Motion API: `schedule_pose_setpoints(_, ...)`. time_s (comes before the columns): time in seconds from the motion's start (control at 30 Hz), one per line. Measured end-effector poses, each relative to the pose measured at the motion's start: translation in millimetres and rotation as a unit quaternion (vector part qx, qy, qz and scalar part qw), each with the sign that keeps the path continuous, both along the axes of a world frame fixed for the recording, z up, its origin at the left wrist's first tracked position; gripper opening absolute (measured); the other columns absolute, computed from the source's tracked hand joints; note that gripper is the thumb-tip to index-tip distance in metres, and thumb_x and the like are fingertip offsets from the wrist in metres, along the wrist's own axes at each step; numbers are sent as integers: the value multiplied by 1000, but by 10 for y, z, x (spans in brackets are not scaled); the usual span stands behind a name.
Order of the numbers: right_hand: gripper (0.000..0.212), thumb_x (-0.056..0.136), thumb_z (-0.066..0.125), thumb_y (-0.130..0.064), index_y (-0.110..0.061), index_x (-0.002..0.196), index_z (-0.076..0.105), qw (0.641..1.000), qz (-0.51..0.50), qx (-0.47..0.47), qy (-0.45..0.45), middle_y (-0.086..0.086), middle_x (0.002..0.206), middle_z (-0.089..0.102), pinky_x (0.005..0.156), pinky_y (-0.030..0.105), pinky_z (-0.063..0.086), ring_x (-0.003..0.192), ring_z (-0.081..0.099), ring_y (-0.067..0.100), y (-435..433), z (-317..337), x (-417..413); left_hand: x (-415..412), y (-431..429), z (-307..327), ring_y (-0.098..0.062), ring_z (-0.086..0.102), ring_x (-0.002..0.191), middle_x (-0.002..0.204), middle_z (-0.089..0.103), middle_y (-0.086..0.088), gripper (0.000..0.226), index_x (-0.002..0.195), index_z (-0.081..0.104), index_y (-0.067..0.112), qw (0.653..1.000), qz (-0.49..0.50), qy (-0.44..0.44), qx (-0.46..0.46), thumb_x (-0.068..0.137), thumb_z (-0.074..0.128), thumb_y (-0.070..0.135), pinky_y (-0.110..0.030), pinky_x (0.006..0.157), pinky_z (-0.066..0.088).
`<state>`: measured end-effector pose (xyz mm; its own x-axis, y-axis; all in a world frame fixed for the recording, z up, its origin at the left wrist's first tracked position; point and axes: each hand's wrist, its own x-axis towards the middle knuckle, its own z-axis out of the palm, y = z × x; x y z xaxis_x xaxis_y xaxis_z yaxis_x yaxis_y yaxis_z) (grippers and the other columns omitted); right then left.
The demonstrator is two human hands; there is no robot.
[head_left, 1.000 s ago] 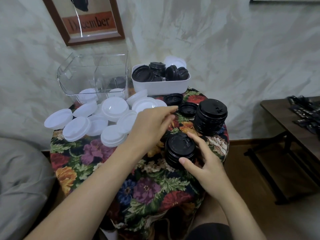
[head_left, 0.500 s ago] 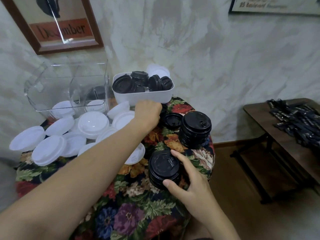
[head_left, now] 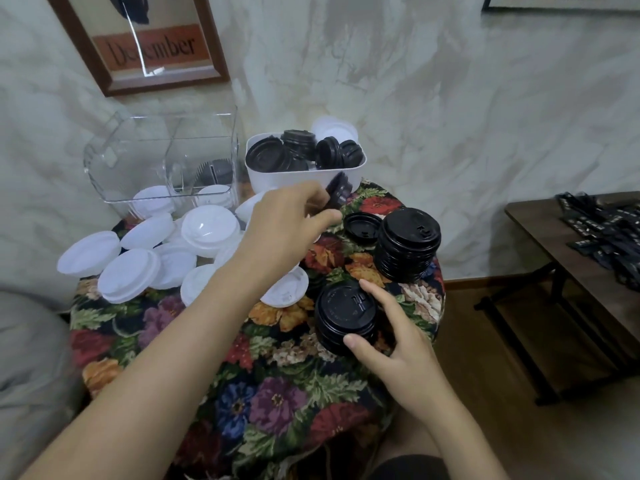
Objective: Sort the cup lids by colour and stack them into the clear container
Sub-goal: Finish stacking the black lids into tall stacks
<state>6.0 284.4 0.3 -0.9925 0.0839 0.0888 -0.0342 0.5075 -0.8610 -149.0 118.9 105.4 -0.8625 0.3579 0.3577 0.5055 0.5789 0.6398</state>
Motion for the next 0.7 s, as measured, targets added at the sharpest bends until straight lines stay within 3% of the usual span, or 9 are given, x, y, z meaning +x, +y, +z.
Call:
schedule_pose_setpoints(0.1,66,88,71,-58,-69,141,33,1000,3,-5,11,-46,142,41,107,20,38,133,39,-18,-4,2,1,356,-158,-70,-12,72,87,91,75,3,16,92,70,9,975,-47,-141,164,93,75,24,-25,77,56)
schedule_pose_setpoints(0.2,65,88,70,-56,-66,141,35,1000,5,-10,20,-48,140,41,100,10,34,130,38,-23,-11,5,0,603,-268,-232,-23,77,92,99,78,-13,16,97,65,3,893,-83,-294,331,94,69,18,-29,79,61)
schedule_pose_setpoints(0.3,64,89,72,-51,-61,143,38,999,4,-16,27,-47,139,43,99,11,36,130,41,-21,-14,-2,0,704,-339,-427,-23,76,85,100,79,-13,19,110,64,10,851,-60,-357,381,95,68,19,-29,73,61)
schedule_pose_setpoints(0.4,65,90,72,-50,-56,146,39,999,4,-19,34,-41,143,45,106,21,39,133,42,-16,-22,-22,3,722,-377,-557,-22,75,83,107,78,-11,35,131,60,17,866,-26,-351,356,97,68,18,-34,76,61)
schedule_pose_setpoints(0.5,67,91,72,-51,-56,147,37,999,6,-20,40,-37,148,43,114,36,40,138,40,-10,-28,-34,0,759,-396,-621,-21,71,80,100,76,-8,31,128,63,27,892,-25,-320,318,98,68,21,-43,83,59)
schedule_pose_setpoints(0.7,81,90,76,-49,-59,152,25,998,4,-45,39,-32,153,40,120,42,37,141,38,-9,-32,-55,-7,826,-394,-726,-4,61,67,84,65,5,30,128,64,38,946,-28,-244,209,98,67,34,-31,69,55)
